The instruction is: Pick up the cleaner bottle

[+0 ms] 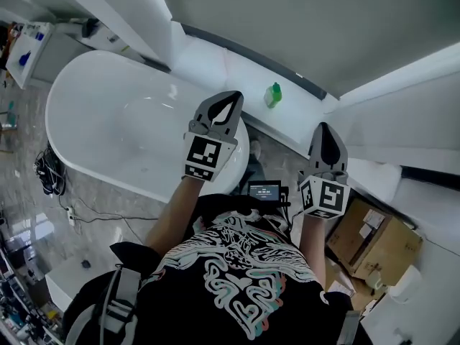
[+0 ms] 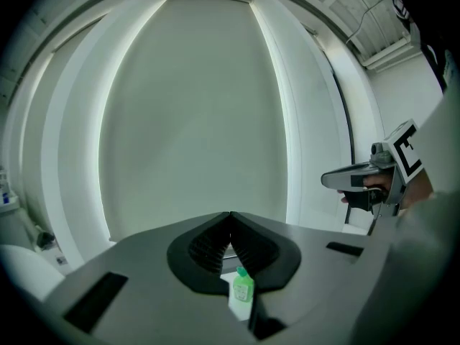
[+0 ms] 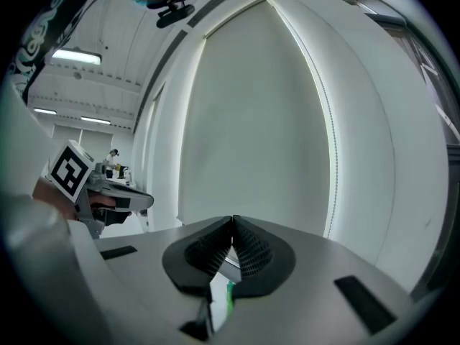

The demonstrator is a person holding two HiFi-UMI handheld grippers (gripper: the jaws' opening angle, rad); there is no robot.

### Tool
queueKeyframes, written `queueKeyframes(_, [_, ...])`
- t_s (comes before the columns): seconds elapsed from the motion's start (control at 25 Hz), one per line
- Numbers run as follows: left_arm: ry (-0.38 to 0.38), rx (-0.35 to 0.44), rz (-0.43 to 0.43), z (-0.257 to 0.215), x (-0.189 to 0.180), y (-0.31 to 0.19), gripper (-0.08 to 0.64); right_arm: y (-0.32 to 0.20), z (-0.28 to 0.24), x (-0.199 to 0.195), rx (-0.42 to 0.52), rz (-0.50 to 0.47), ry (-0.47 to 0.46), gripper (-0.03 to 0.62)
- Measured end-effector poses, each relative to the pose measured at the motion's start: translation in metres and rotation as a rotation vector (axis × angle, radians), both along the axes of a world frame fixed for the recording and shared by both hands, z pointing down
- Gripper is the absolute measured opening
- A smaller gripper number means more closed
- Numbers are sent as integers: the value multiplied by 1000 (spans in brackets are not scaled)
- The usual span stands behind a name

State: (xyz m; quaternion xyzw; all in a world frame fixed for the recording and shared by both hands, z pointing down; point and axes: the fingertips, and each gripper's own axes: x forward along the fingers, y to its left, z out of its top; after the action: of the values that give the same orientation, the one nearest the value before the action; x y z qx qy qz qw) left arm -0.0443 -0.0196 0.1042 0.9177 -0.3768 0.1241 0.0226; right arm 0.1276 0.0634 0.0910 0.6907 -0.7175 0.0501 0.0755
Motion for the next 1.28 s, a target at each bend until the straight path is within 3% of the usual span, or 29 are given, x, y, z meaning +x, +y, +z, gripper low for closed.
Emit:
queueKeyframes(0.44, [-54, -72, -21, 53, -9, -12, 15, -20, 48, 4, -77, -13, -15, 28])
queueKeyframes(0.8, [-77, -88, -12, 91, -4, -24, 14, -34, 93, -4, -130, -19, -33, 26])
queueKeyframes(1.28, [-97, -156, -33, 155, -25, -33, 14, -45, 152, -14, -193, -29, -18, 26])
